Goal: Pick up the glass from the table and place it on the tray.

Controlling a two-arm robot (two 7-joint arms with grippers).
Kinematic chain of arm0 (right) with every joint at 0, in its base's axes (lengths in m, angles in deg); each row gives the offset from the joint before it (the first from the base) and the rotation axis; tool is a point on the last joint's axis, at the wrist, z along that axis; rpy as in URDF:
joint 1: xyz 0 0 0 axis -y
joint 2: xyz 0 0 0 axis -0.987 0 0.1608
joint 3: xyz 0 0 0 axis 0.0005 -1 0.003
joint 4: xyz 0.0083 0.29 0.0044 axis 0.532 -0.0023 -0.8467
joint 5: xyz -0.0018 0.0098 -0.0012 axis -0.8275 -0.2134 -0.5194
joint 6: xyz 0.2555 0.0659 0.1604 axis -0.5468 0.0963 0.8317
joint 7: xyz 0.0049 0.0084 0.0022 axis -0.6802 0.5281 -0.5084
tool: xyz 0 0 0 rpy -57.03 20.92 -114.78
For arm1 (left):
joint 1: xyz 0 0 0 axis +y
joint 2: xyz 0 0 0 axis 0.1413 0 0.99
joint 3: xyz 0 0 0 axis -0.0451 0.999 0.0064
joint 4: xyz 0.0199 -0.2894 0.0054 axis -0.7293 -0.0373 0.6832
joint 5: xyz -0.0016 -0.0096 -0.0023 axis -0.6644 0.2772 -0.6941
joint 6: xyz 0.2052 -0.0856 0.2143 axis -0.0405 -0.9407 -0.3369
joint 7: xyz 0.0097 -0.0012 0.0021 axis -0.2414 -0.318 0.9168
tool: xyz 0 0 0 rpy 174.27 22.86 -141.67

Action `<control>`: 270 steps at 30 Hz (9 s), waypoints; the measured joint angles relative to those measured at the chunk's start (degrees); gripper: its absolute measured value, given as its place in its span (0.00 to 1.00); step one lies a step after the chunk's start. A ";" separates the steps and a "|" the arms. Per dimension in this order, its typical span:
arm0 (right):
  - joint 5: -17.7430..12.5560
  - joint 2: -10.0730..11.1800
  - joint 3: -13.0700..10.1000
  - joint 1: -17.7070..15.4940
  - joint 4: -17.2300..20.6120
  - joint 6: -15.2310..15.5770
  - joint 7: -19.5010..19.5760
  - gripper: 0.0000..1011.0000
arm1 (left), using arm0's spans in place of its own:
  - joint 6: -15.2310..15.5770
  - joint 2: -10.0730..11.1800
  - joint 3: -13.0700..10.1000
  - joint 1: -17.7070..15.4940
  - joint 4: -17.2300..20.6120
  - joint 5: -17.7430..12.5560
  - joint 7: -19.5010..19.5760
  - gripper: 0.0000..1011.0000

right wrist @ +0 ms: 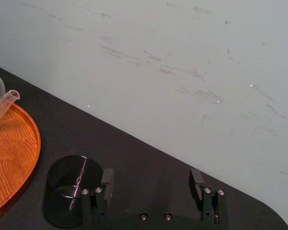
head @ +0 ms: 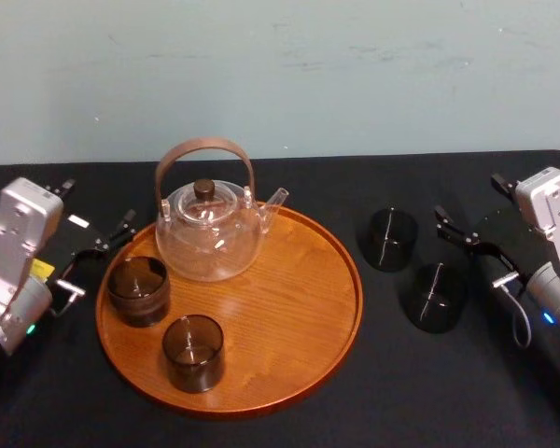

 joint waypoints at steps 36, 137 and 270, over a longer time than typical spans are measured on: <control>0.00 0.00 0.00 0.00 0.00 0.00 0.00 0.99 | 0.00 0.00 0.00 0.00 0.00 0.00 0.00 0.99; -4.86 -2.11 -11.24 -15.83 10.50 8.76 -16.63 0.99 | 0.00 0.00 0.00 0.00 0.00 0.00 0.00 0.99; 3.23 -12.95 1.12 -4.39 6.17 9.40 -28.11 0.91 | 0.00 0.00 0.00 0.00 0.00 0.00 0.00 0.99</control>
